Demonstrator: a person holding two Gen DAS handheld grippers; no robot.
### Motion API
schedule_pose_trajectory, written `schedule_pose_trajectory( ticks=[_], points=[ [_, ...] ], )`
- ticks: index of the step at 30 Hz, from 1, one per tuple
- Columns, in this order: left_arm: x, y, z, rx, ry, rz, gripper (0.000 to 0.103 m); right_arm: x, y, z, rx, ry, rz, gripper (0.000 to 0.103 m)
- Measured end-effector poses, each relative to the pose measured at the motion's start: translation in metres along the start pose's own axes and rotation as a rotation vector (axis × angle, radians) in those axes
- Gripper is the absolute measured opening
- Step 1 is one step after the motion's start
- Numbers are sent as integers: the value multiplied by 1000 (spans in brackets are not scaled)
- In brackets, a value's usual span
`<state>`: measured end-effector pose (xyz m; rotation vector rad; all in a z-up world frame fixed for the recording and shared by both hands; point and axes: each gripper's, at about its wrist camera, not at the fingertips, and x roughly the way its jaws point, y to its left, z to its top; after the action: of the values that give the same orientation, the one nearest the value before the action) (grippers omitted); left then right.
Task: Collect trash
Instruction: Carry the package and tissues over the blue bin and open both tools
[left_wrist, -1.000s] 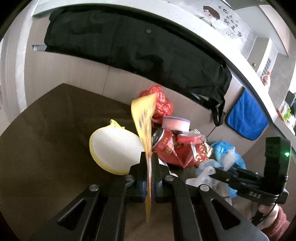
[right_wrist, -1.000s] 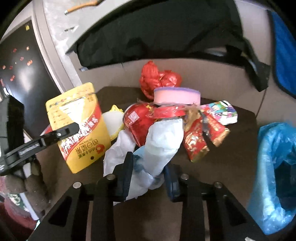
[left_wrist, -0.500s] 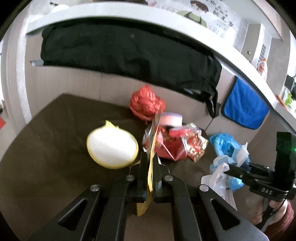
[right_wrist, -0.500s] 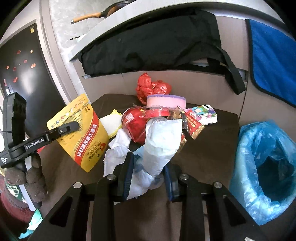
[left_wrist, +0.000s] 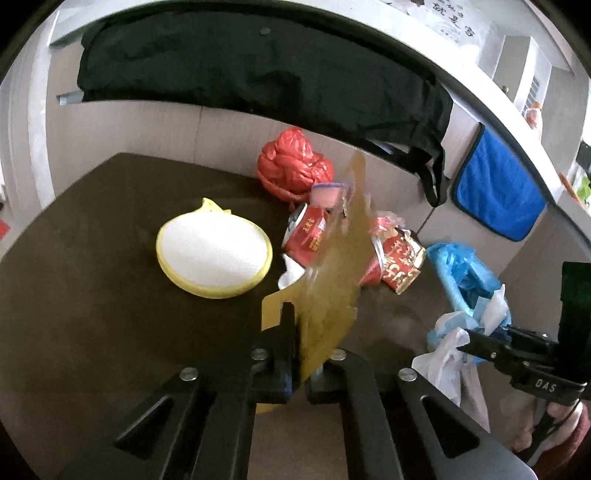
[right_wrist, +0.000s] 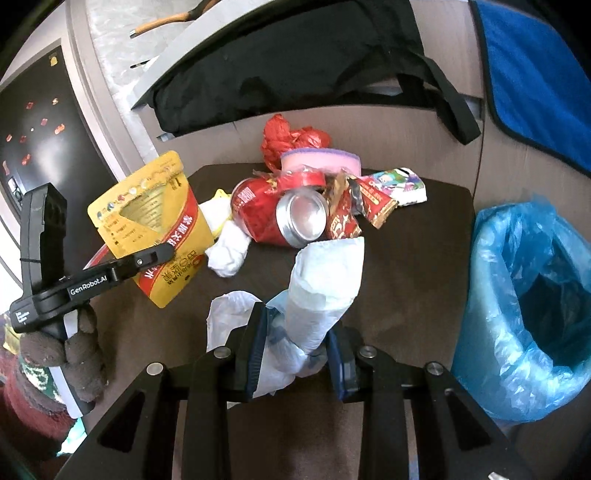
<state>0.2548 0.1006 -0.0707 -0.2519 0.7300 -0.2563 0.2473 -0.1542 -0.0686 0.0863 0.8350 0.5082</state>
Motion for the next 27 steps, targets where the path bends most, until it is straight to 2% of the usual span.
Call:
schedule_pose_trajectory(
  ticks=[4,12,23,27],
  points=[
    [-16,-4,8,19,-46,10,1,0,1,0,-4,0,0,28],
    [-48,-23,29,76,-139,20,0,-22,10,13,-47,-73,-3,28],
    [-45,-22,23,58,-101,18,0,-40,7,11,-52,-106,-16,28],
    [-54,-29,30,76,-130,13,0,-44,2,13,-40,-114,-30,28]
  ],
)
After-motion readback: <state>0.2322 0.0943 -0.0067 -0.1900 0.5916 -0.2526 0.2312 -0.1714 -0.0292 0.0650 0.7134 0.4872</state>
